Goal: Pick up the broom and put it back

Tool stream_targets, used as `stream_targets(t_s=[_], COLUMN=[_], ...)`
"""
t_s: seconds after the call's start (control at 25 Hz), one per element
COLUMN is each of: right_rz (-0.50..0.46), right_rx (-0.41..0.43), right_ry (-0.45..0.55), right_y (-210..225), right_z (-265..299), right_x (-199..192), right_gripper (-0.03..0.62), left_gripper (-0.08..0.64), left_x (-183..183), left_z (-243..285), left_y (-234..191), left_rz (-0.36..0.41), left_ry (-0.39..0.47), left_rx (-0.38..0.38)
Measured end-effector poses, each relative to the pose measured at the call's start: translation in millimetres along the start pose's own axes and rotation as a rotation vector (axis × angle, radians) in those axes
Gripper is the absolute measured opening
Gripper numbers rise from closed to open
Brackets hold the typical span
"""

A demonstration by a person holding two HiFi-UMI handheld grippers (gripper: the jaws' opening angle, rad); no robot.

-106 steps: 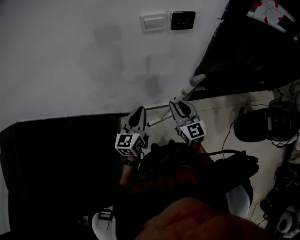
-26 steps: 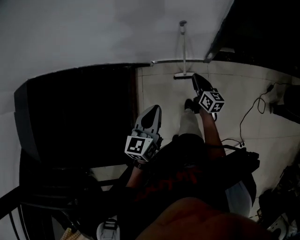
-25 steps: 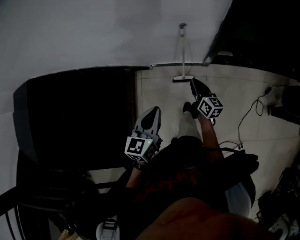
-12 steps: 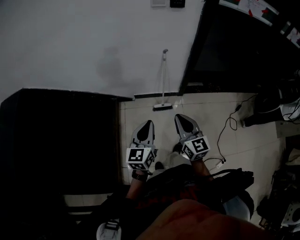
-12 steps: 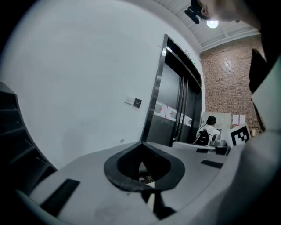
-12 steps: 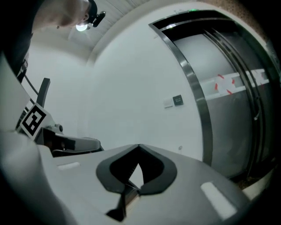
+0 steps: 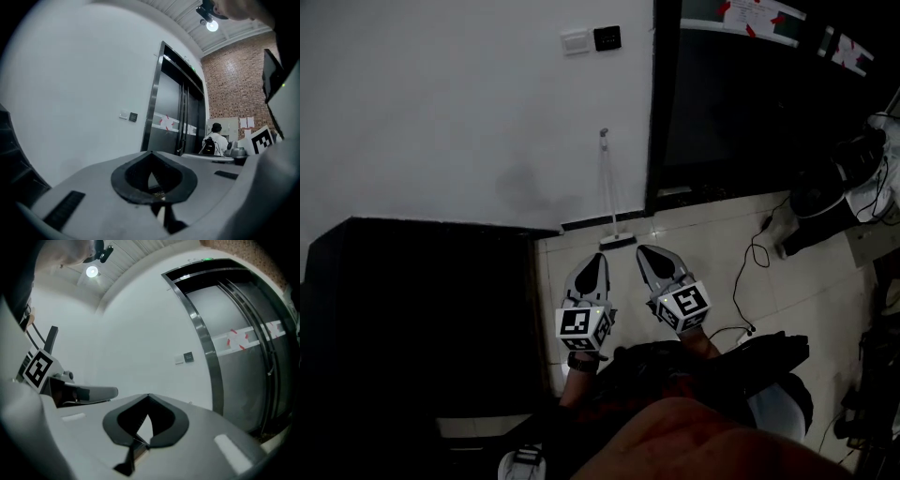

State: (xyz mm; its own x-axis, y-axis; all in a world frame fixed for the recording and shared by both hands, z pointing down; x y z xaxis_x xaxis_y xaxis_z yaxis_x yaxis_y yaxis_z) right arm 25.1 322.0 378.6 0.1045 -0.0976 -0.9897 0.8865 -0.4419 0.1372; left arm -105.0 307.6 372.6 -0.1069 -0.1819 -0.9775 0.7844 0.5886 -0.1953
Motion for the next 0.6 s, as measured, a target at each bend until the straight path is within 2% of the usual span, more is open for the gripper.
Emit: stream_targets(t_s=[0.28,0.6], right_rz=[0.019,0.016], right_rx=[0.015,0.01], right_ry=[0.008,0.003], right_y=[4,14], right_z=[-10,-18], right_x=[9,5], right_gripper=[0.0,0.0], left_gripper=[0.005,0.005], left_x=[9,7], left_z=[0,10], left_y=[15,29], left_rz=[0.01,0.028], left_ry=[-0.006,0.012], left_rx=[-0.005,-0.043])
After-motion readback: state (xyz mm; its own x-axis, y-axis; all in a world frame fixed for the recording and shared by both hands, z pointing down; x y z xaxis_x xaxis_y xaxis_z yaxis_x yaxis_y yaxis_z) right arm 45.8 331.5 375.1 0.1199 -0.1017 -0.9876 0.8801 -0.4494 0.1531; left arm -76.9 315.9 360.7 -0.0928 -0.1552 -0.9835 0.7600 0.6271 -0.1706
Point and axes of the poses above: the fingertips, and each gripper's own axes: z forward along the fingers, y to its right, x out of its top, the point moved 4 cm from there along -z, backward along the fingers, and after that the axes turned 1 degree about -z, right-handed, at the moved point
